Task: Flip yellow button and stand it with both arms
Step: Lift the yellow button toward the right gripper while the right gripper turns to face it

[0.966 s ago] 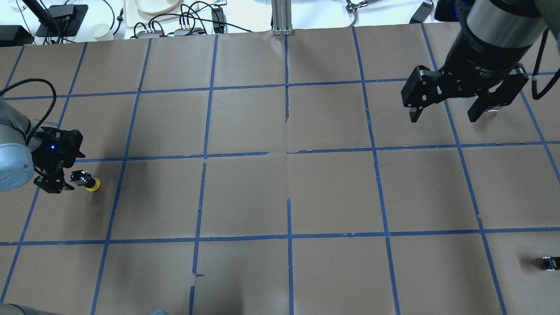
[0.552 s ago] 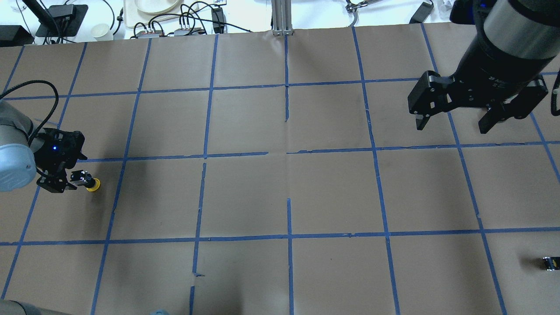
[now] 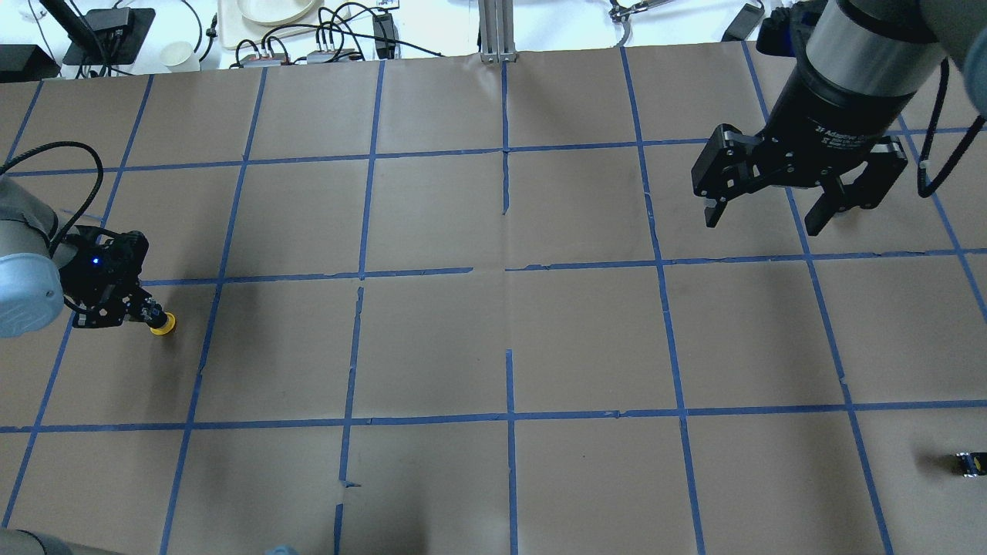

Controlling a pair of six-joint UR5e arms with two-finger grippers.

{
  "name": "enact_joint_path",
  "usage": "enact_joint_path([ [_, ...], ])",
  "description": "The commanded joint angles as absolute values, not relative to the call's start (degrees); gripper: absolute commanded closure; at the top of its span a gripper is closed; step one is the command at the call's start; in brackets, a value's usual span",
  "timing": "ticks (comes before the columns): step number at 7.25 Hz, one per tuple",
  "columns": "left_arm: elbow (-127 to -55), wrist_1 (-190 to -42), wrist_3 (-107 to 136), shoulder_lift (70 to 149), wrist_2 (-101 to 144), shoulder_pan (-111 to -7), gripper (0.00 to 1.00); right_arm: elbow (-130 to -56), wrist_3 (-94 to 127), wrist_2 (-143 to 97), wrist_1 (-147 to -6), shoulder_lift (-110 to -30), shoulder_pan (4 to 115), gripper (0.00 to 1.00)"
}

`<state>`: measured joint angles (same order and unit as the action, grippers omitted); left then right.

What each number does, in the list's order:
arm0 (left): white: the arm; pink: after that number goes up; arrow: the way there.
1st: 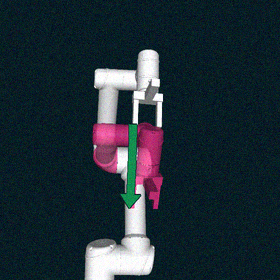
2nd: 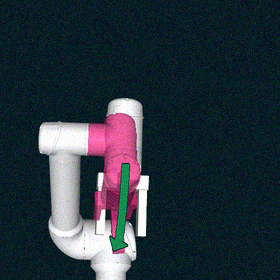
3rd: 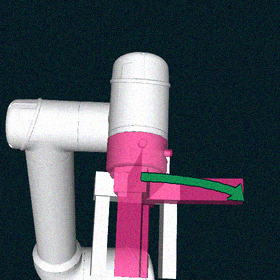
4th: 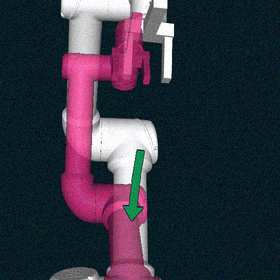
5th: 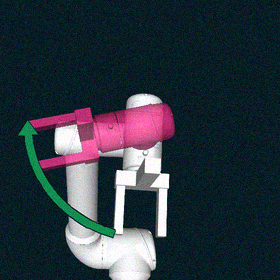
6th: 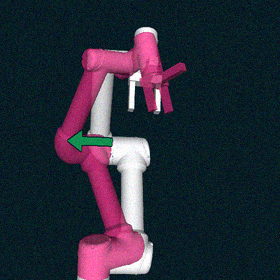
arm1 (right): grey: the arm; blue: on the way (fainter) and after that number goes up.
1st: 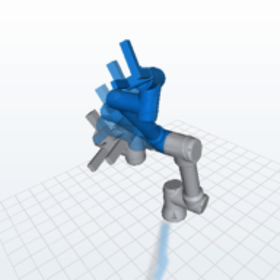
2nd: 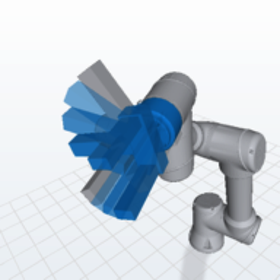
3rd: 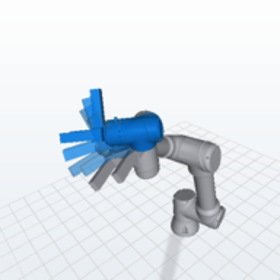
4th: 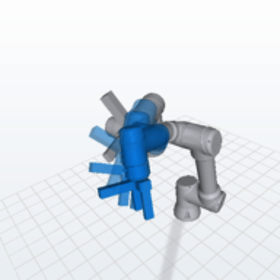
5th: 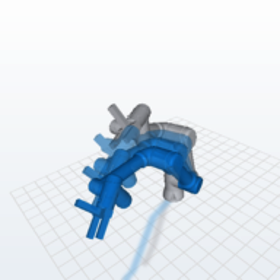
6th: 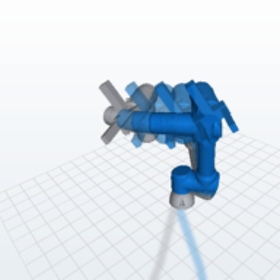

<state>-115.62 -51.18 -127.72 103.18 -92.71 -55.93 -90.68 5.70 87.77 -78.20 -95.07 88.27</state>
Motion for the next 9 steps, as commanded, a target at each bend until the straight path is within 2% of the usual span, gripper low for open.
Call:
enact_joint_path([
  [1, -115.14, -51.59, -127.62, 102.31, -88.37, -55.90, 0.99, -91.57, 6.23, 87.88, -78.40, -95.01, 88.33, 0.00],
  [3, -115.57, -56.65, -126.74, 97.85, -78.44, -56.69, 0.99, -92.99, 6.15, 87.98, -80.41, -95.18, 87.37, 0.00],
  [5, -115.49, -64.14, -124.28, 97.29, -63.53, -58.87, 0.99, -93.25, 5.98, 87.63, -79.81, -94.92, 87.28, 0.00],
  [7, -115.22, -66.70, -111.78, 97.65, -47.73, -67.97, 0.99, -93.34, 6.59, 87.10, -80.76, -94.57, 87.19, 0.00],
  [9, -115.49, -66.18, -104.69, 99.22, -31.38, -76.61, 0.99, -92.64, 25.73, 86.66, -80.68, -93.43, 86.75, 0.00],
])
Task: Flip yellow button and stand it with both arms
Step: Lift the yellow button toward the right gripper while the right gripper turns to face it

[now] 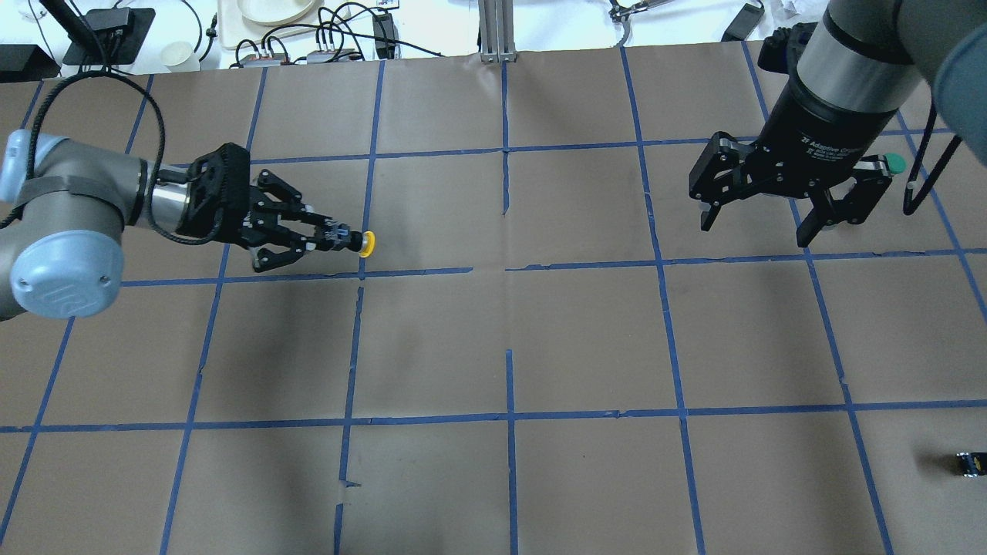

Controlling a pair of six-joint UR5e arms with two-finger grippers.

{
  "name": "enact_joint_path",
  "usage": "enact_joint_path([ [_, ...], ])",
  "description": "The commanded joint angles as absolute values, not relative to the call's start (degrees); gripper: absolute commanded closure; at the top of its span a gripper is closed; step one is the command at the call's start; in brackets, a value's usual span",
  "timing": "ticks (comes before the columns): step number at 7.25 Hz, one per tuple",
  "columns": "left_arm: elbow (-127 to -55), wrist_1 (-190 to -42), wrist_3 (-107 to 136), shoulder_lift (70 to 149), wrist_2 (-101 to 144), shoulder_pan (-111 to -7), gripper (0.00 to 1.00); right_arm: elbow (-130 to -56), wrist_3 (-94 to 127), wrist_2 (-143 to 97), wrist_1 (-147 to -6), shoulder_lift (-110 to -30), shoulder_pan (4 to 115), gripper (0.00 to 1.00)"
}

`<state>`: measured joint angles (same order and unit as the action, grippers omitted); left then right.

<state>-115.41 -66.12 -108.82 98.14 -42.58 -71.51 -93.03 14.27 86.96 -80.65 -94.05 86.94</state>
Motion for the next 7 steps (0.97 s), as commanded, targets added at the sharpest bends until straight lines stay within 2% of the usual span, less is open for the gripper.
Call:
enact_joint_path([
  [1, -115.40, -66.01, -101.81, 100.01, -23.81, -77.60, 0.99, -92.81, 31.58, 82.74, -80.68, -91.95, 86.23, 0.00],
  [4, -115.40, -66.00, -101.78, 104.57, -2.12, -86.80, 0.98, -92.37, 45.18, 59.23, -82.96, -88.77, 81.05, 0.00],
  [7, -115.14, -65.66, -102.04, 104.68, 1.84, -91.31, 0.98, -92.64, 48.42, 51.55, -86.39, -88.68, 79.38, 0.00],
])
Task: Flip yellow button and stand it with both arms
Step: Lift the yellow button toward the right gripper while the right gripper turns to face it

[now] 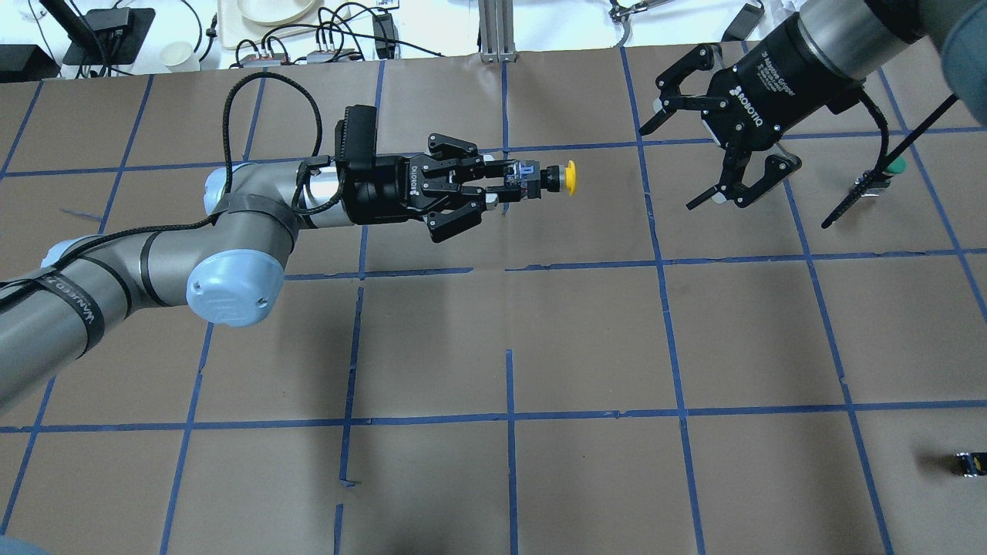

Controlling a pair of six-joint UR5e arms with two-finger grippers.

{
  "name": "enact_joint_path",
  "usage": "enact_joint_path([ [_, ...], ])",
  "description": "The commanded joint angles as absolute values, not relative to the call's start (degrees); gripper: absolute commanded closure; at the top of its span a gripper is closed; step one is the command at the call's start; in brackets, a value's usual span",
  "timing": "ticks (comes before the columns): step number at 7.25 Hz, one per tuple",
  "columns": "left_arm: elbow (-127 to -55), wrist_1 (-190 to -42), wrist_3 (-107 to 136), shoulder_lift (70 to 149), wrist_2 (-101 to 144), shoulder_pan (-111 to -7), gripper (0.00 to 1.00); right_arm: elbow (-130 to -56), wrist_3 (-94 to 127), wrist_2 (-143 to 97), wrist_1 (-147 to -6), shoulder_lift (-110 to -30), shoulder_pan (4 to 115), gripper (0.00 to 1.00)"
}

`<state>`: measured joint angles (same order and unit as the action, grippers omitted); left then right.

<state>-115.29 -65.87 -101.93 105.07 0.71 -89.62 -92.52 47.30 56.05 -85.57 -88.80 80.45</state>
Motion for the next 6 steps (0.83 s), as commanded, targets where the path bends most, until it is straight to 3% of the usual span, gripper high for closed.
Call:
enact_joint_path([
  [1, -114.96, -64.87, -102.04, 104.76, 2.11, -92.54, 0.98, -92.64, 48.69, 48.11, -86.31, -88.68, 78.23, 0.00],
  [6, -114.87, -52.12, -102.31, 105.56, 2.37, -93.87, 0.96, -95.10, 50.62, 43.50, -85.78, -87.89, 78.31, 0.01],
])
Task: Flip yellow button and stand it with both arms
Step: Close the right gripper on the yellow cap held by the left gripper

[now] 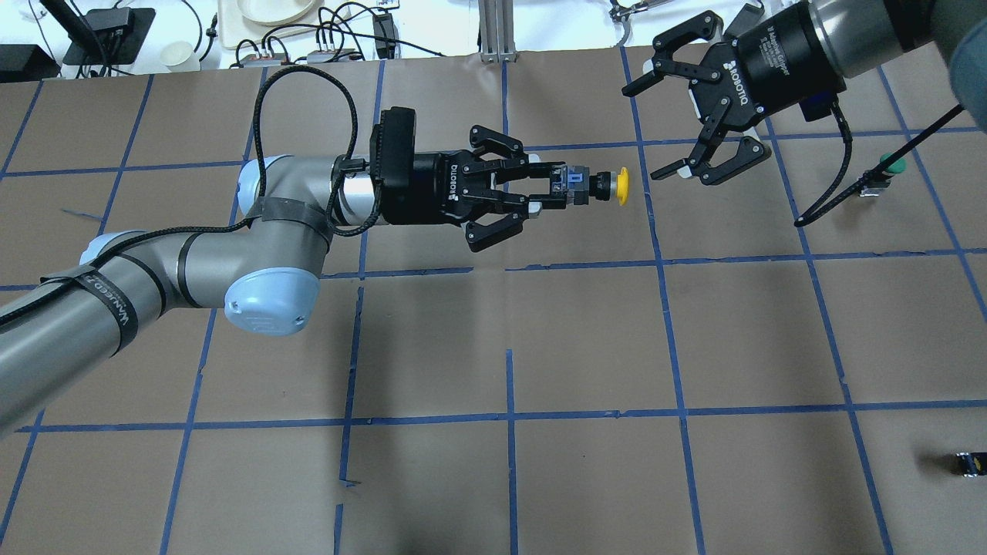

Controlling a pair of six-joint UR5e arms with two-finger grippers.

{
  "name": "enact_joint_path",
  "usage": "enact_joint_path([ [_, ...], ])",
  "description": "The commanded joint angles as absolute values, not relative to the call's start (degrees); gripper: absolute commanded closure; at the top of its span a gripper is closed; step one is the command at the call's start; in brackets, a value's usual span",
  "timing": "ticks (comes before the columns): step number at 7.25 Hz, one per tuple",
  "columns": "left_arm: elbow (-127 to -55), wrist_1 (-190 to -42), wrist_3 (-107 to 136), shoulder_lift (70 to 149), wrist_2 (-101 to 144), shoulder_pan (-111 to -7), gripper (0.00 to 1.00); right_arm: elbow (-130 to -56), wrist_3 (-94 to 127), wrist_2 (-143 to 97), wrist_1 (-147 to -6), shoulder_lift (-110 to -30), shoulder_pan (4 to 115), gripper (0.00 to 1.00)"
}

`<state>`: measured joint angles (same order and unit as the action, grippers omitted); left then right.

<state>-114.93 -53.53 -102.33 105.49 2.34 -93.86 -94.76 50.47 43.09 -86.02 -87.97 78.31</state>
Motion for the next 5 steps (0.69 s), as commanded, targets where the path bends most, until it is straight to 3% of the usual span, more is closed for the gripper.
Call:
enact_joint_path([
  [1, -114.79, -52.12, -102.30, 105.64, 2.46, -93.95, 0.95, -95.36, 50.80, 43.77, -84.82, -88.41, 78.31, 0.01],
  [5, -111.37, -52.12, -102.22, 107.04, 5.19, -93.60, 0.93, -96.94, 50.98, 43.07, -82.63, -88.59, 78.66, 0.02],
])
